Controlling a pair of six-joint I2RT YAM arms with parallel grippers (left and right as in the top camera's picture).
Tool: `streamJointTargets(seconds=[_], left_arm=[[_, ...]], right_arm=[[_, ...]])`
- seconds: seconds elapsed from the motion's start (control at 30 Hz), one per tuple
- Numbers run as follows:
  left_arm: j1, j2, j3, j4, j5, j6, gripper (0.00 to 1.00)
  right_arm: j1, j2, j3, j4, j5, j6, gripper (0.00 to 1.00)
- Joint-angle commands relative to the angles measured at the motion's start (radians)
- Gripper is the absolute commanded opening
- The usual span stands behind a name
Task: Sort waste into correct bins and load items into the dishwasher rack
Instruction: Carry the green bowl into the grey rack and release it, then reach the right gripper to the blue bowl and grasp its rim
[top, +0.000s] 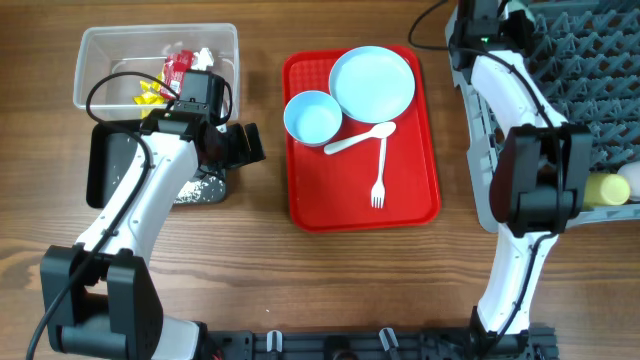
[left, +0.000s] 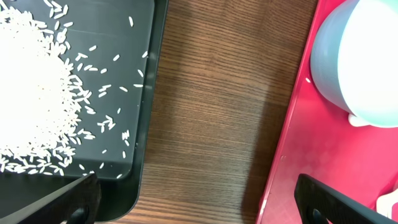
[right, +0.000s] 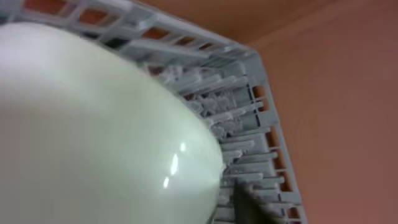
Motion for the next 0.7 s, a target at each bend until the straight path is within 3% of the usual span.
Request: streamJointTargets(seconds=[0.0,0.07,0.13,0.67], left_arm=[[-0.003,0.002,-0.005,0.0,0.011,-0.013,1.0],[-0.003,0.002,-0.005,0.0,0.011,-0.013,1.0],[-0.003,0.002,-0.005,0.0,0.011,-0.013,1.0],[-0.003,0.002,-0.005,0.0,0.011,-0.013,1.0]], right_arm=[[0.021,0.027,-0.008,-0.026,0.019,0.021,0.58],[0.042,0.027,-0.008,-0.054,0.021,0.026,0.71],[0.06,0.026,-0.008,-0.072,0.021,0.025,0.77],[0.088,-0.121,0.007,-0.149,0.046,0.051,0.78]])
